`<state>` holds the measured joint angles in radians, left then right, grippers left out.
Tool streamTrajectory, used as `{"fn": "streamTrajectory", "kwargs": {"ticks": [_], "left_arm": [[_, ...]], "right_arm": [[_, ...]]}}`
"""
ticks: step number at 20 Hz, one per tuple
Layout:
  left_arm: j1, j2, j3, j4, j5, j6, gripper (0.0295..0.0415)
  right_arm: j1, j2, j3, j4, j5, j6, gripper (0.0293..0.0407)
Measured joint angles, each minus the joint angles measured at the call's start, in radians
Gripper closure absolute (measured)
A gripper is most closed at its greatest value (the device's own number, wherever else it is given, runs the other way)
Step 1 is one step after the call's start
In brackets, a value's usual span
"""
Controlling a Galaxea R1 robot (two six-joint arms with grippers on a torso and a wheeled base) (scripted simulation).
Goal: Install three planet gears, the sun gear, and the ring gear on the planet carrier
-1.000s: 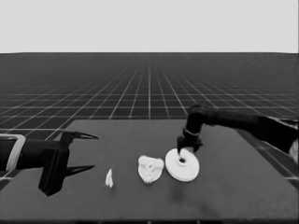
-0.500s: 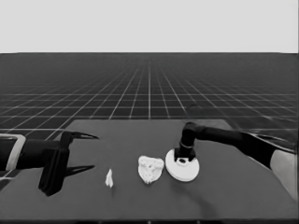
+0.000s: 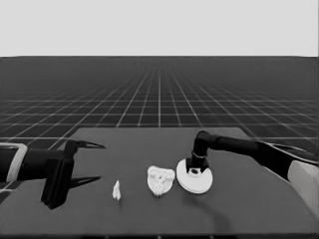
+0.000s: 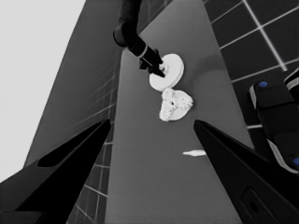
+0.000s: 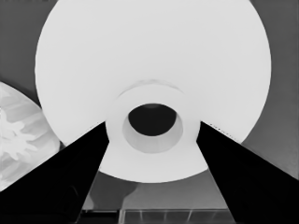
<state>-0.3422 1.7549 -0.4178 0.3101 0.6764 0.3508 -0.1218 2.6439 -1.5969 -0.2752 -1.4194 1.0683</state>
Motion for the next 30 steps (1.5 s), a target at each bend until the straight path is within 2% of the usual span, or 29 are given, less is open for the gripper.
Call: {"fn": "streamTrajectory", "kwargs": {"ticks": [4, 5, 7, 11, 14, 16, 19, 24, 26, 30], "left_arm": [[0.0, 0.0, 0.0, 0.0, 0.0, 0.0, 0.0326], [0.0, 0.0, 0.0, 0.0, 0.0, 0.0, 0.0326], [0.0, 0.0, 0.0, 0.0, 0.0, 0.0, 0.0326], [0.0, 0.0, 0.0, 0.0, 0.0, 0.0, 0.0326], [0.0, 0.0, 0.0, 0.0, 0.0, 0.0, 0.0326], [0.0, 0.0, 0.0, 0.0, 0.0, 0.0, 0.0326], [0.0, 0.0, 0.0, 0.0, 0.0, 0.0, 0.0326], [0.0, 0.0, 0.0, 0.0, 0.0, 0.0, 0.0326], [0.0, 0.0, 0.0, 0.0, 0.0, 0.0, 0.0326], [0.0, 0.0, 0.0, 0.0, 0.0, 0.0, 0.0326]], "right_arm": [[0.0, 0.0, 0.0, 0.0, 0.0, 0.0, 0.0351], [0.062, -0.027, 0.069, 0.06, -0.048, 0.032, 0.0351], [0.152, -0.041, 0.107, 0.127, -0.085, 0.05, 0.0351], [0.188, -0.042, 0.112, 0.162, -0.101, 0.051, 0.0351], [0.192, -0.042, 0.111, 0.166, -0.102, 0.051, 0.0351], [0.165, 0.207, 0.071, 0.13, -0.117, 0.279, 0.0351], [0.152, 0.372, -0.044, 0.118, -0.12, 0.308, 0.0351], [0.15, 0.407, -0.084, 0.115, -0.121, 0.306, 0.0351], [0.086, 0.417, -0.116, 0.054, -0.104, 0.286, 0.0352], [0.057, 0.422, -0.136, 0.026, -0.094, 0.274, 0.0351]]}}
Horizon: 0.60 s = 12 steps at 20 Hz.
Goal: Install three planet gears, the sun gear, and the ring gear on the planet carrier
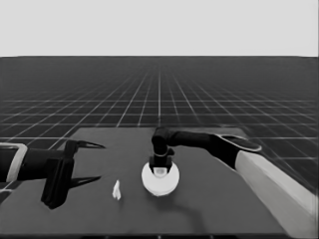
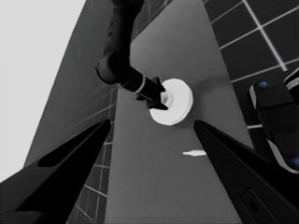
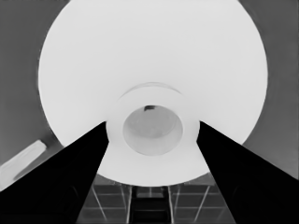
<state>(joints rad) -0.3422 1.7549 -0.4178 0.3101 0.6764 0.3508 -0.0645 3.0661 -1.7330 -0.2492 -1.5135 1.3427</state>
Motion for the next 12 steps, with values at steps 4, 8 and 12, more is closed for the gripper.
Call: {"fn": "streamTrajectory", "kwargs": {"ticks": [4, 8, 12], "left_arm": [[0.0, 0.0, 0.0, 0.0, 0.0, 0.0, 0.0326], [0.0, 0.0, 0.0, 0.0, 0.0, 0.0, 0.0326], [0.0, 0.0, 0.0, 0.0, 0.0, 0.0, 0.0326]], "right_arm": [[-0.002, 0.001, -0.002, -0.003, 0.001, -0.001, 0.0351], [-0.011, 0.0, -0.003, -0.003, 0.002, 0.023, 0.0352], [-0.014, 0.0, -0.003, -0.003, 0.002, 0.056, 0.0352]]}}
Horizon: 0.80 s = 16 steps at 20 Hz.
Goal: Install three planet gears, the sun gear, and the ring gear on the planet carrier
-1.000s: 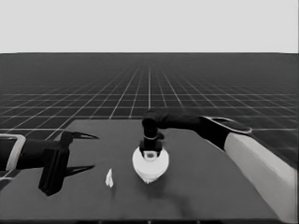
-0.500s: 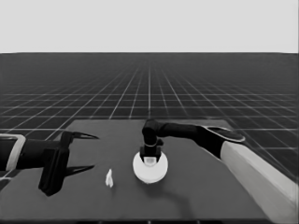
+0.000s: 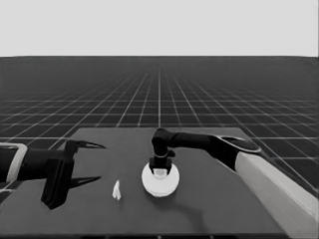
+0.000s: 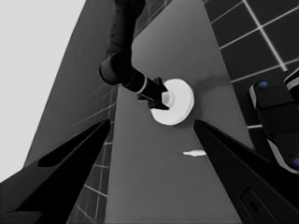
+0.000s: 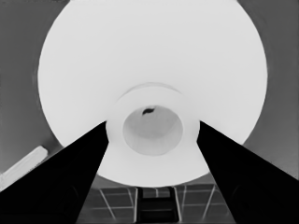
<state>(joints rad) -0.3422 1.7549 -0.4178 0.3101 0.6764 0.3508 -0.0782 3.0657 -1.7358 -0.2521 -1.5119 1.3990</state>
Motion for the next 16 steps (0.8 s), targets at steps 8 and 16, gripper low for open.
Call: {"fn": "streamTrajectory", "kwargs": {"ticks": [8, 16], "left_arm": [[0.0, 0.0, 0.0, 0.0, 0.0, 0.0, 0.0326], [0.0, 0.0, 0.0, 0.0, 0.0, 0.0, 0.0326]], "right_arm": [[-0.002, 0.0, 0.0, 0.0, 0.0, 0.07, 0.0351], [-0.003, 0.0, 0.0, 0.0, 0.0, 0.139, 0.0351]]}}
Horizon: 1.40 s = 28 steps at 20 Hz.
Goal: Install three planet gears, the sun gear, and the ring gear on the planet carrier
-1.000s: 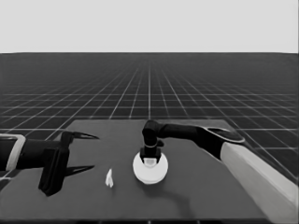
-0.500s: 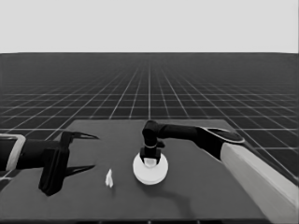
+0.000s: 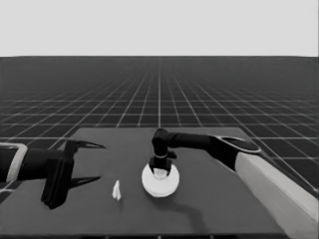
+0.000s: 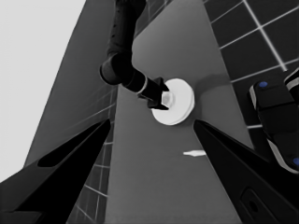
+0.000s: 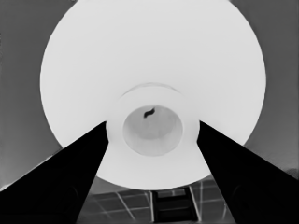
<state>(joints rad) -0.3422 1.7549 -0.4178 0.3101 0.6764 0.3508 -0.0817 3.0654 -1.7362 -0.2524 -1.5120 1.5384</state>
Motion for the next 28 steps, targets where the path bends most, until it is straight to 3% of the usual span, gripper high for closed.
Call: {"fn": "streamTrajectory", "kwargs": {"ticks": [28], "left_arm": [[0.0, 0.0, 0.0, 0.0, 0.0, 0.0, 0.0326]], "right_arm": [[-0.001, 0.0, 0.0, 0.0, 0.0, 0.244, 0.0351]]}}
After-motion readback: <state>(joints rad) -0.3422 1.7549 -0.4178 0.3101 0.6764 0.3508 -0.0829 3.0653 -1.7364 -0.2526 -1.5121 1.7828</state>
